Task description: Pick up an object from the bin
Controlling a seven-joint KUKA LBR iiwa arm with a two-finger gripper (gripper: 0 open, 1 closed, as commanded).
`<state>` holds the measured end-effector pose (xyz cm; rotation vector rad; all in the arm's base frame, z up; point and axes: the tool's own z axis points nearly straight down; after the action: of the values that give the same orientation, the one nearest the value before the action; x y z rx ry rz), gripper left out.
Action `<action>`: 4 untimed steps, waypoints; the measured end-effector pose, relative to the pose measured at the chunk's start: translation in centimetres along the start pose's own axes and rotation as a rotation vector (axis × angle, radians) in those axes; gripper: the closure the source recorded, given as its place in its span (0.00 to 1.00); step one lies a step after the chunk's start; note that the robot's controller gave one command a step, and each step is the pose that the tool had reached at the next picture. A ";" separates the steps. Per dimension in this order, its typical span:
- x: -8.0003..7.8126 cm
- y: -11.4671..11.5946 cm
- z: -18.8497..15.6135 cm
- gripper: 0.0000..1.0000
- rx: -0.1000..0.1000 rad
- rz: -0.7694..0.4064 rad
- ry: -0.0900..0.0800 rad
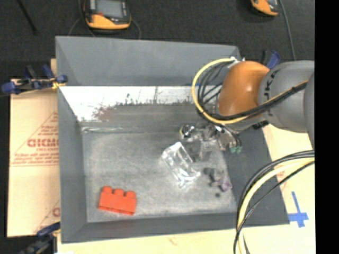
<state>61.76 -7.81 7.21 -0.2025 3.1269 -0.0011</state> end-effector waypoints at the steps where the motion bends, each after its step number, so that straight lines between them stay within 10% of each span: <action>1: 0.0 0.0 0.0 0.00 0.000 0.001 0.002; 2: -3.4 -0.3 -7.3 0.00 0.002 -0.243 -0.004; 3: -2.2 -1.4 -0.4 0.00 -0.002 -0.244 0.005; 4: 6.8 -2.0 0.0 0.00 0.000 -0.496 0.003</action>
Offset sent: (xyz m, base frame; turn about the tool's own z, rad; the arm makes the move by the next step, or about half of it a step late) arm 0.0000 0.0000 0.0000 0.0000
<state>55.29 -10.63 7.13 -0.9643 2.9850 -0.0043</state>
